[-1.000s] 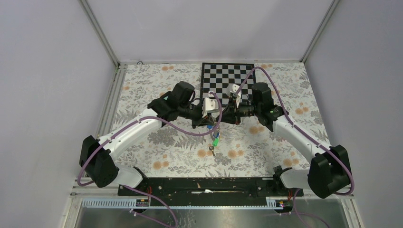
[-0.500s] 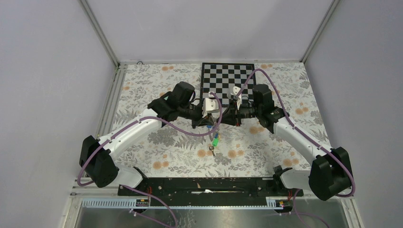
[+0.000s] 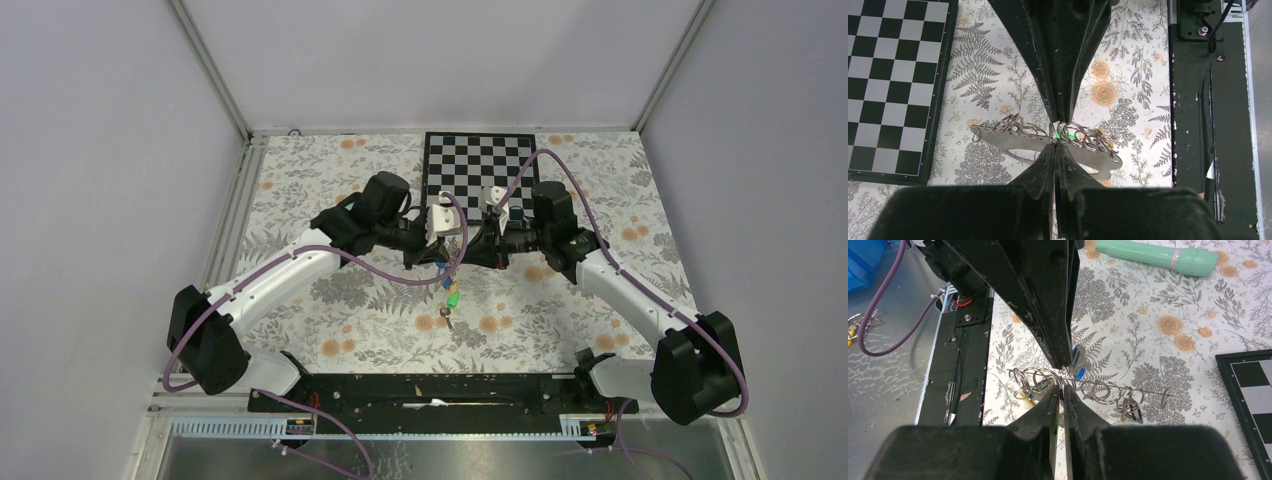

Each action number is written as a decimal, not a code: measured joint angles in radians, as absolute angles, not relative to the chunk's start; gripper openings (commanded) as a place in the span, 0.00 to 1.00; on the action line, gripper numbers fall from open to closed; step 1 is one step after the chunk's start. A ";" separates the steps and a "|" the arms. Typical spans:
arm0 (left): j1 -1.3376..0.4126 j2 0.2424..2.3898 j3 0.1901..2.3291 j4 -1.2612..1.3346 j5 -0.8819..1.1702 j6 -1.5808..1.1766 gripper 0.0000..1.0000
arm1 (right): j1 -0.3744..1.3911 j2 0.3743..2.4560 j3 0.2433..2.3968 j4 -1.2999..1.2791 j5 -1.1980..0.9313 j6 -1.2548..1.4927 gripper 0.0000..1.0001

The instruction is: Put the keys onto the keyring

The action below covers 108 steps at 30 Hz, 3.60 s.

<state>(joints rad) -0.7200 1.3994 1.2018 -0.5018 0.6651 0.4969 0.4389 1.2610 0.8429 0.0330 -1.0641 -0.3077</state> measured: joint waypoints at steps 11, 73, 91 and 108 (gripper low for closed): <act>-0.720 1.399 1.202 -0.492 0.659 0.477 0.00 | 0.439 1.261 0.824 0.036 -1.064 -0.307 0.14; -0.724 1.402 1.147 -0.428 0.720 0.545 0.00 | 0.465 1.260 0.941 -0.174 -1.013 -0.448 0.22; -0.724 1.402 1.147 -0.460 0.731 0.545 0.00 | 0.491 1.286 0.924 -0.167 -1.011 -0.453 0.18; -0.724 1.402 1.135 -0.474 0.738 0.553 0.00 | 0.505 1.291 0.895 -0.137 -1.011 -0.446 0.19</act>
<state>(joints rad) -0.7242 1.4025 1.1347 -0.4744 0.7380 0.5529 0.5049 1.2915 0.8948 -0.1368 -1.0107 -0.4461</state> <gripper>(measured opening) 0.009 0.196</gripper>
